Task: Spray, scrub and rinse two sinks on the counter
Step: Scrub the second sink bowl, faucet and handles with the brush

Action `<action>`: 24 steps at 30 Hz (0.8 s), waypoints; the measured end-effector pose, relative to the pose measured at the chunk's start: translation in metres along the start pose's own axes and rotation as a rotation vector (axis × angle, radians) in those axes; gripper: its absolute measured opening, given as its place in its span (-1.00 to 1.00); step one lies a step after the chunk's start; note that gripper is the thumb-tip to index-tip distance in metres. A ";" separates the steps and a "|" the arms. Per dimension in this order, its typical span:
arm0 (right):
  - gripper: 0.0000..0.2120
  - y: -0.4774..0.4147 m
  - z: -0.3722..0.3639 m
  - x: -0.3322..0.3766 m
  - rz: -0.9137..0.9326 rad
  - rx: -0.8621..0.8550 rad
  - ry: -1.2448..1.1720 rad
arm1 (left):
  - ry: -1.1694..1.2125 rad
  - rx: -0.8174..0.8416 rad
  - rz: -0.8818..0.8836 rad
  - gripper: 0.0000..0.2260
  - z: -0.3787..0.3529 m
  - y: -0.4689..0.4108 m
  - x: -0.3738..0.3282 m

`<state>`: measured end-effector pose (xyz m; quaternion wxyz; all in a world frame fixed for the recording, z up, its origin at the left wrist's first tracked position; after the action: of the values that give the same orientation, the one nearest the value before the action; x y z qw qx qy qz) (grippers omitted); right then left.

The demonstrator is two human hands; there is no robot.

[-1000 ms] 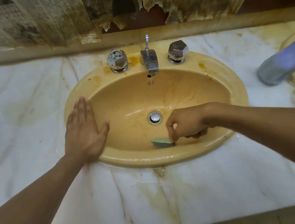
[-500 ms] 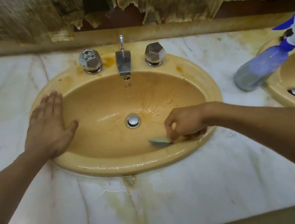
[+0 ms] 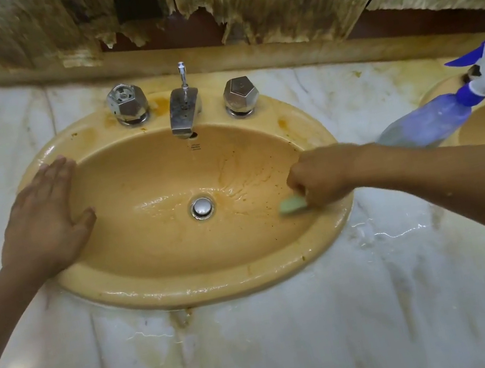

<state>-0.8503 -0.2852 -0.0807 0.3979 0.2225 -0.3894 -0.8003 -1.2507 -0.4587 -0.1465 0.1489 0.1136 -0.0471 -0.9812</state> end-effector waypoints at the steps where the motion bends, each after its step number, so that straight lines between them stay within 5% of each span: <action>1: -0.85 -0.001 0.012 -0.008 -0.071 -0.072 0.092 | -0.001 0.003 0.006 -0.23 -0.001 -0.001 0.000; 4: -0.89 -0.009 0.021 -0.008 -0.102 -0.138 0.182 | -0.010 0.014 0.028 -0.24 -0.001 -0.004 0.003; 7: -0.94 -0.012 0.001 0.011 -0.005 0.090 0.081 | -0.010 0.019 0.012 -0.28 -0.002 -0.008 0.004; 12: -0.82 -0.025 0.021 0.013 -0.124 -0.090 0.239 | -0.044 0.018 -0.022 -0.27 0.002 -0.012 0.002; 15: -0.90 -0.018 0.011 0.020 -0.089 0.135 0.131 | -0.019 0.004 -0.026 -0.25 0.003 -0.015 0.003; 19: -0.86 -0.010 0.032 0.011 -0.247 0.033 0.176 | -0.029 0.012 -0.010 -0.25 0.002 -0.020 0.004; 24: -0.92 0.008 0.019 0.017 -0.258 0.212 0.004 | -0.054 0.012 -0.030 -0.20 0.002 -0.026 0.003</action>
<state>-0.8690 -0.2934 -0.0644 0.2668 0.3129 -0.4393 -0.7987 -1.2614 -0.4345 -0.1487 0.1322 0.0887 -0.0553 -0.9857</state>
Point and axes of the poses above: each hand's wrist, its own y-axis away from the middle knuckle, its own z-axis out of the back of the hand, x = y × z, the point moved 3 cm from there along -y, towards the middle knuckle, and after that the axes turned 9 degrees about x, right-handed, at the moved point
